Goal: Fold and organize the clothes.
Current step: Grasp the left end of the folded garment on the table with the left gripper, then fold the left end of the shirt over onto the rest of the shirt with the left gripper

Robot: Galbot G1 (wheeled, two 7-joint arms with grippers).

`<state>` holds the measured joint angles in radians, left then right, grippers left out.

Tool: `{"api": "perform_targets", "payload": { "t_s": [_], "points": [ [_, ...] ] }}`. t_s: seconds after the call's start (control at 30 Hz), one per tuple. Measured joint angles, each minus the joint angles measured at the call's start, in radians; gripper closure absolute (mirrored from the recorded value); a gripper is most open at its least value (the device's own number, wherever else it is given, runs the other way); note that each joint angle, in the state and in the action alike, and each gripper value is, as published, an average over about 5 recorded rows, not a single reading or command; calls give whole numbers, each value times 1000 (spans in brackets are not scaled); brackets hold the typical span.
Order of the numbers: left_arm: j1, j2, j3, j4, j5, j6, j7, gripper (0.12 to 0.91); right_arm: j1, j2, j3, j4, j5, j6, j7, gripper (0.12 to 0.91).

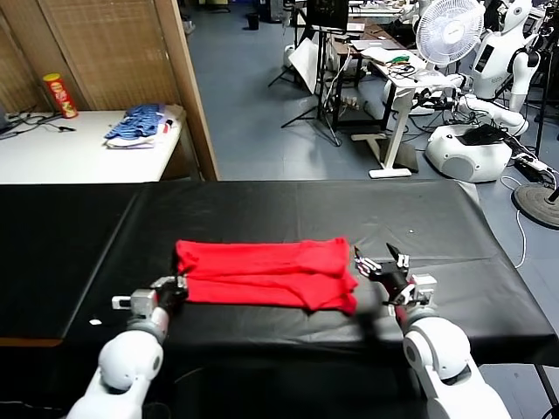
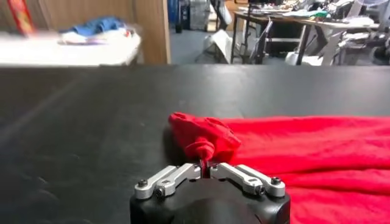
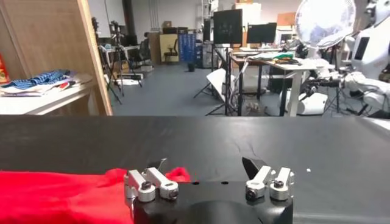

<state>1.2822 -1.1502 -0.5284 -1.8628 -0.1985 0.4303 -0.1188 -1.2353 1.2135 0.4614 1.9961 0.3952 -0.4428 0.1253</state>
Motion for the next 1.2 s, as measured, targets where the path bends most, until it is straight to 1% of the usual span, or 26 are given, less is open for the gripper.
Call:
{"api": "perform_targets", "payload": {
  "t_s": [0.1, 0.2, 0.3, 0.37, 0.47, 0.63, 0.73, 0.93, 1.07, 1.2],
  "points": [
    [9, 81, -29, 3, 89, -16, 2, 872, -9, 6, 3, 14, -4, -3, 1, 227],
    [17, 152, -47, -8, 148, -17, 1, 872, -16, 13, 1, 26, -15, -7, 1, 227],
    [23, 182, -43, -39, 160, 2, -1, 872, -24, 18, -1, 38, -29, -12, 2, 227],
    [25, 178, -26, -72, 133, 26, -4, 872, -30, 20, 2, 46, -36, -16, 3, 227],
    [19, 147, 18, -136, 47, 72, -24, 872, -42, 22, 11, 59, -42, -18, 4, 227],
    [-8, 64, 118, -240, -154, 173, -84, 872, -64, 25, 31, 76, -49, -18, 4, 227],
    [-29, 11, 174, -269, -215, 200, -96, 872, -78, 25, 44, 85, -49, -18, 4, 227],
    [-61, -73, 260, -265, -212, 190, -90, 872, -91, 31, 55, 89, -56, -19, 3, 227],
    [-77, -120, 293, -240, -202, 178, -86, 872, -91, 37, 50, 88, -64, -20, 3, 227],
    [-86, -164, 315, -207, -163, 159, -68, 872, -88, 39, 46, 87, -66, -21, 1, 227]
  ]
}}
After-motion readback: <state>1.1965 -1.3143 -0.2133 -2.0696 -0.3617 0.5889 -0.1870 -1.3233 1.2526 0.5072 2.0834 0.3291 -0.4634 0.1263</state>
